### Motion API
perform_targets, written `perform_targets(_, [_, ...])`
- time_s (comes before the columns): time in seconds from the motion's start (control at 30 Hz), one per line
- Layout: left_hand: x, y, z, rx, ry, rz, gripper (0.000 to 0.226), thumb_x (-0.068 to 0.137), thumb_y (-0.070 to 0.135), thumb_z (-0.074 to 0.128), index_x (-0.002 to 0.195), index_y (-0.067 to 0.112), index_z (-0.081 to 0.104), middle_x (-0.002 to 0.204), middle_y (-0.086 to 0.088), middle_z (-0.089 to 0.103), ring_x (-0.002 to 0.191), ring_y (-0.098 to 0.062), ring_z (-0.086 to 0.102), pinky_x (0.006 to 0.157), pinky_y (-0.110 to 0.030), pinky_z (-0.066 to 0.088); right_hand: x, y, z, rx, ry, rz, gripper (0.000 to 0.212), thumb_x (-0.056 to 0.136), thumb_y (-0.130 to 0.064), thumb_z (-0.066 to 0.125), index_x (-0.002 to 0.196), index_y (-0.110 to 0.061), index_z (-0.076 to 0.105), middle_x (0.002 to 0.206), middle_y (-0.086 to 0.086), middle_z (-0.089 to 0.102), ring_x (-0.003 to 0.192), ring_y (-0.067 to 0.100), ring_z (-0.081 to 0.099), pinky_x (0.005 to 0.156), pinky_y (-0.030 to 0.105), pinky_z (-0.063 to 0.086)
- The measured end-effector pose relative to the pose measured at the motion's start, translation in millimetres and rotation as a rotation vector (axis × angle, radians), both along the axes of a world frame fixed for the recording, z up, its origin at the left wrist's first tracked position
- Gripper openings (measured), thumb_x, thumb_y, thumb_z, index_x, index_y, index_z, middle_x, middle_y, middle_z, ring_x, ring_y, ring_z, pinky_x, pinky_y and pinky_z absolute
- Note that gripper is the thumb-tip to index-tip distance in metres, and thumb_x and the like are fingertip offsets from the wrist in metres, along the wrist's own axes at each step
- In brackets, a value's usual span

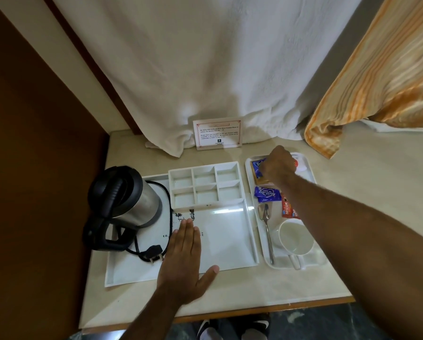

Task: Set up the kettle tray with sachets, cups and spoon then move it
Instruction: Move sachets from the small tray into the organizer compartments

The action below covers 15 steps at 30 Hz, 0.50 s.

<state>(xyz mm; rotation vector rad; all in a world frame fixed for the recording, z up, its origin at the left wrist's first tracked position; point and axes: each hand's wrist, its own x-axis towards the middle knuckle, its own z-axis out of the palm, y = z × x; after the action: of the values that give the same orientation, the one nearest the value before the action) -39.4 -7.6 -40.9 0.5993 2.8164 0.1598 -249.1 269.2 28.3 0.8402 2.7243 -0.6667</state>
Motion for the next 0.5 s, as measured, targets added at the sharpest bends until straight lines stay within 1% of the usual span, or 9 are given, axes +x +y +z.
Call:
perform_targets(0.07, [0.1, -0.3, -0.2, -0.001, -0.001, 0.003, 0.095, 0.094, 0.072, 0.020, 0.155, 0.000, 0.011, 0.165, -0.021, -0.002, 0.153, -0.034, -0.004, 0.119, -0.051, 0.010, -4.5, 2.8, 0.7, -0.080, -0.009, -0.023, 0.033, 0.078, -0.015, 0.074, 0.102, -0.002, 0.055, 0.092, 0.012, 0.064, 0.076, 0.024, 0.058, 0.063, 0.034, 0.045])
perform_targets(0.1, [0.1, -0.4, -0.1, -0.004, -0.003, 0.005, 0.096, 0.093, 0.072, 0.020, 0.155, 0.000, 0.011, 0.165, -0.021, -0.002, 0.153, -0.034, -0.004, 0.119, -0.051, 0.010, -5.1, 4.6, 0.4, -0.103, -0.005, -0.034, 0.031, 0.077, -0.015, 0.074, 0.100, -0.001, 0.057, 0.086, 0.010, 0.063, 0.072, 0.022, 0.056, 0.059, 0.032, 0.043])
perform_targets(0.13, [0.2, -0.6, -0.1, -0.007, -0.004, 0.007, 0.096, 0.093, 0.073, 0.021, 0.155, 0.000, 0.011, 0.165, -0.020, -0.002, 0.153, -0.034, -0.004, 0.119, -0.051, 0.010, -4.6, 5.3, 0.1, -0.103, 0.001, -0.045, 0.032, 0.076, -0.014, 0.074, 0.099, -0.001, 0.057, 0.084, 0.009, 0.063, 0.071, 0.022, 0.057, 0.058, 0.031, 0.044])
perform_targets(0.17, [0.2, -0.5, 0.1, -0.010, -0.003, 0.010, 0.096, 0.093, 0.073, 0.020, 0.155, 0.001, 0.011, 0.165, -0.020, -0.002, 0.153, -0.034, -0.004, 0.119, -0.051, 0.010, -3.4, 5.4, -0.2, -0.086, 0.012, -0.057, 0.034, 0.075, -0.014, 0.075, 0.101, -0.002, 0.056, 0.088, 0.010, 0.064, 0.076, 0.025, 0.060, 0.061, 0.032, 0.047])
perform_targets(0.23, [0.2, -0.1, 0.4, -0.013, 0.000, 0.013, 0.096, 0.093, 0.073, 0.021, 0.155, 0.001, 0.011, 0.165, -0.020, -0.001, 0.153, -0.034, -0.003, 0.119, -0.050, 0.010, -0.7, 2.6, -0.1, -0.052, 0.037, -0.075, 0.044, 0.075, -0.014, 0.075, 0.111, -0.004, 0.050, 0.102, 0.014, 0.064, 0.091, 0.031, 0.063, 0.071, 0.037, 0.052])
perform_targets(0.27, [0.1, 0.2, 0.4, -0.010, 0.001, 0.013, 0.096, 0.093, 0.073, 0.021, 0.155, 0.001, 0.011, 0.165, -0.020, -0.001, 0.153, -0.034, -0.003, 0.119, -0.050, 0.010, -0.1, 1.0, -0.1, -0.045, 0.042, -0.072, 0.047, 0.076, -0.013, 0.075, 0.113, -0.005, 0.048, 0.104, 0.015, 0.064, 0.093, 0.032, 0.063, 0.073, 0.038, 0.052])
perform_targets(0.33, [-0.2, 0.3, 0.3, -0.003, -0.001, 0.015, 0.096, 0.093, 0.073, 0.020, 0.156, 0.001, 0.009, 0.165, -0.019, -0.003, 0.153, -0.033, -0.004, 0.119, -0.050, 0.009, -1.3, -0.3, -0.5, -0.086, 0.022, -0.062, 0.050, 0.074, -0.013, 0.075, 0.114, -0.004, 0.047, 0.104, 0.015, 0.064, 0.091, 0.031, 0.063, 0.073, 0.039, 0.051])
perform_targets(0.43, [0.2, 0.4, -0.2, 0.003, -0.005, 0.019, 0.095, 0.093, 0.073, 0.019, 0.156, 0.003, 0.006, 0.165, -0.018, -0.005, 0.153, -0.032, -0.006, 0.120, -0.051, 0.009, -4.3, 0.7, 1.4, -0.264, -0.010, -0.070, 0.057, 0.074, -0.015, 0.072, 0.124, -0.001, 0.048, 0.115, 0.018, 0.059, 0.101, 0.035, 0.061, 0.077, 0.041, 0.050])
perform_targets(0.5, [0.5, 0.4, 0.4, -0.008, -0.006, 0.019, 0.096, 0.093, 0.074, 0.018, 0.156, 0.003, 0.004, 0.165, -0.018, -0.007, 0.153, -0.032, -0.008, 0.120, -0.051, 0.009, -4.5, -1.5, 3.3, -0.261, -0.027, -0.085, 0.058, 0.075, -0.014, 0.073, 0.124, 0.000, 0.045, 0.114, 0.018, 0.061, 0.099, 0.034, 0.062, 0.076, 0.041, 0.053])
